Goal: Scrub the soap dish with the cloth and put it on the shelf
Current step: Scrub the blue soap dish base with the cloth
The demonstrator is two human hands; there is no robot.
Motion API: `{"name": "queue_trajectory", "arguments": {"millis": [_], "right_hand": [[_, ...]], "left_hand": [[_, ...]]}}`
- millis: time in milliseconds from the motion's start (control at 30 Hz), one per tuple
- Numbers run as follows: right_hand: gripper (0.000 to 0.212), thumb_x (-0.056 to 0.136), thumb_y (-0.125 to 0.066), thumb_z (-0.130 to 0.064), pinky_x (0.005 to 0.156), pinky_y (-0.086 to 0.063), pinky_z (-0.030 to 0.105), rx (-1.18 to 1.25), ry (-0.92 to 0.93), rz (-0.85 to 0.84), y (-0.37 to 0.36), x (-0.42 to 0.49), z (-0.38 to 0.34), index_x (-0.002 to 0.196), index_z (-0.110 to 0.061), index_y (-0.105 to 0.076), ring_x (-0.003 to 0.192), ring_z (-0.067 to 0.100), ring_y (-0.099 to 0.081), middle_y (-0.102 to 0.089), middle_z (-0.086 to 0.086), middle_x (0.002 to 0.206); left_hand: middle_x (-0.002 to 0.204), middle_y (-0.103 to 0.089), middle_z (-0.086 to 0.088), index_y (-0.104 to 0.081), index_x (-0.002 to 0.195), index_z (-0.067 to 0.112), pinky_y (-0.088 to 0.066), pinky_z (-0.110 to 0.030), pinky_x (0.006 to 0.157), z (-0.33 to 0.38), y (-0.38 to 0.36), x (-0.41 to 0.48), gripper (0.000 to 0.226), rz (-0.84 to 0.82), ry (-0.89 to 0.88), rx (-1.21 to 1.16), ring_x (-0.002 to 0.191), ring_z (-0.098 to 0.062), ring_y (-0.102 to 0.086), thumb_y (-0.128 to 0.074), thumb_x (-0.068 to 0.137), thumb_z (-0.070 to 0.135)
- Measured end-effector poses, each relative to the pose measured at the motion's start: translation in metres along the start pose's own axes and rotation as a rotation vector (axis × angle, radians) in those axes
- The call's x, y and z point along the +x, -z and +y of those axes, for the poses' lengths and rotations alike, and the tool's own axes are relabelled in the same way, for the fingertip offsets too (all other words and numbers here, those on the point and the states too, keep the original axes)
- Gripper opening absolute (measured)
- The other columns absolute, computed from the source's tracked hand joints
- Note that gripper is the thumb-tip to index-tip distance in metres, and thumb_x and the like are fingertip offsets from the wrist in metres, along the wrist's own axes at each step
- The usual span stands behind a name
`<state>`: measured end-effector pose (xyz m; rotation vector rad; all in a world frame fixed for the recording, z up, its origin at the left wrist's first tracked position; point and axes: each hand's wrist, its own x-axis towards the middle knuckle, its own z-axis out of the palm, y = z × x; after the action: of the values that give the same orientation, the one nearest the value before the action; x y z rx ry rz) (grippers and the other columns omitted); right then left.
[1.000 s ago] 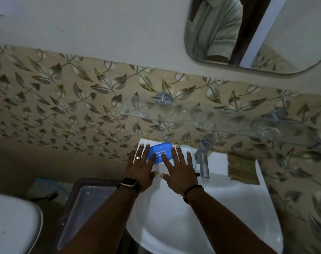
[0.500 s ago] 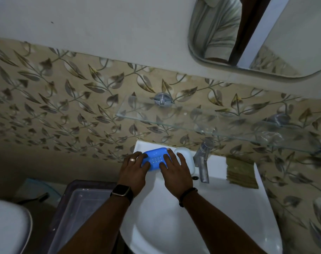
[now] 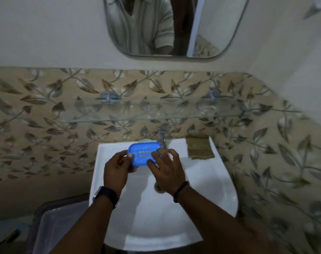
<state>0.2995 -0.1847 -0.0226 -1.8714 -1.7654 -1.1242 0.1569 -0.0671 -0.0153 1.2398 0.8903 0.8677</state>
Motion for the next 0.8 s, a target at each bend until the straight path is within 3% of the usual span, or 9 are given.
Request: {"name": "queue_trajectory", "arguments": {"millis": [200, 333, 400, 467, 567, 633, 700, 800], "right_hand": [[0.032, 0.092, -0.067, -0.028, 0.094, -0.043, 0.048, -0.058, -0.198, -0.001, 0.024, -0.047, 0.067, 0.123, -0.018, -0.068, 0.111, 0.031, -0.06, -0.069, 0.008, 0.118], [0.033, 0.102, -0.036, -0.021, 0.09, -0.04, 0.047, -0.147, -0.387, -0.113, 0.013, -0.062, 0.119, 0.128, -0.016, -0.057, 0.109, 0.032, -0.058, -0.065, 0.008, 0.115], [0.041, 0.093, -0.034, -0.013, 0.092, -0.038, 0.049, -0.184, -0.462, -0.233, 0.003, -0.065, 0.139, 0.128, -0.014, -0.055, 0.116, 0.033, -0.052, -0.063, 0.011, 0.12], [0.046, 0.084, -0.045, -0.015, 0.097, -0.038, 0.051, -0.161, -0.547, -0.387, -0.015, -0.066, 0.157, 0.128, -0.013, -0.056, 0.123, 0.032, -0.045, -0.063, 0.01, 0.123], [0.056, 0.082, -0.062, -0.03, 0.106, -0.028, 0.056, -0.096, -0.672, -0.694, -0.045, -0.066, 0.172, 0.136, -0.018, -0.051, 0.138, 0.033, -0.035, -0.057, 0.007, 0.135], [0.061, 0.086, -0.057, -0.043, 0.109, -0.016, 0.058, -0.028, -0.713, -0.872, -0.064, -0.07, 0.174, 0.142, -0.022, -0.045, 0.144, 0.035, -0.027, -0.048, 0.006, 0.146], [0.052, 0.087, -0.057, -0.041, 0.106, -0.024, 0.056, -0.015, -0.715, -0.903, -0.076, -0.075, 0.169, 0.135, -0.021, -0.054, 0.135, 0.036, -0.039, -0.051, 0.009, 0.14], [0.028, 0.075, -0.067, -0.02, 0.086, -0.039, 0.048, -0.042, -0.707, -0.806, -0.072, -0.078, 0.163, 0.103, -0.017, -0.069, 0.101, 0.036, -0.058, -0.064, 0.01, 0.104]], "left_hand": [[0.094, -0.072, -0.022, -0.066, 0.114, 0.001, -0.061, -0.021, 0.061, -0.003, -0.042, -0.03, 0.025, 0.02, 0.1, -0.146, 0.08, -0.034, -0.071, -0.066, 0.094, 0.015], [0.087, -0.074, -0.015, -0.068, 0.107, 0.008, -0.062, -0.024, 0.062, -0.016, -0.047, -0.051, 0.014, 0.084, 0.111, -0.18, 0.07, -0.021, -0.073, -0.065, 0.094, 0.011], [0.079, -0.077, -0.005, -0.07, 0.104, 0.011, -0.063, -0.026, 0.063, -0.02, -0.045, -0.061, 0.011, 0.089, 0.116, -0.167, 0.069, -0.016, -0.074, -0.064, 0.095, 0.01], [0.077, -0.077, -0.004, -0.071, 0.101, 0.013, -0.063, -0.026, 0.062, -0.022, -0.045, -0.07, 0.011, 0.108, 0.111, -0.143, 0.07, -0.017, -0.074, -0.064, 0.094, 0.01], [0.077, -0.078, -0.006, -0.071, 0.105, 0.01, -0.063, -0.027, 0.062, -0.021, -0.044, -0.082, 0.014, 0.131, 0.101, -0.103, 0.072, -0.021, -0.074, -0.064, 0.094, 0.01], [0.084, -0.077, -0.015, -0.07, 0.11, 0.005, -0.064, -0.03, 0.064, -0.021, -0.043, -0.088, 0.018, 0.139, 0.104, -0.085, 0.078, -0.029, -0.073, -0.063, 0.094, 0.01], [0.089, -0.075, -0.022, -0.07, 0.111, 0.004, -0.064, -0.032, 0.065, -0.02, -0.041, -0.092, 0.019, 0.146, 0.108, -0.068, 0.081, -0.033, -0.072, -0.063, 0.094, 0.009], [0.088, -0.075, -0.023, -0.071, 0.108, 0.005, -0.065, -0.034, 0.066, -0.02, -0.04, -0.096, 0.017, 0.15, 0.123, -0.065, 0.077, -0.03, -0.073, -0.063, 0.094, 0.008]]}}
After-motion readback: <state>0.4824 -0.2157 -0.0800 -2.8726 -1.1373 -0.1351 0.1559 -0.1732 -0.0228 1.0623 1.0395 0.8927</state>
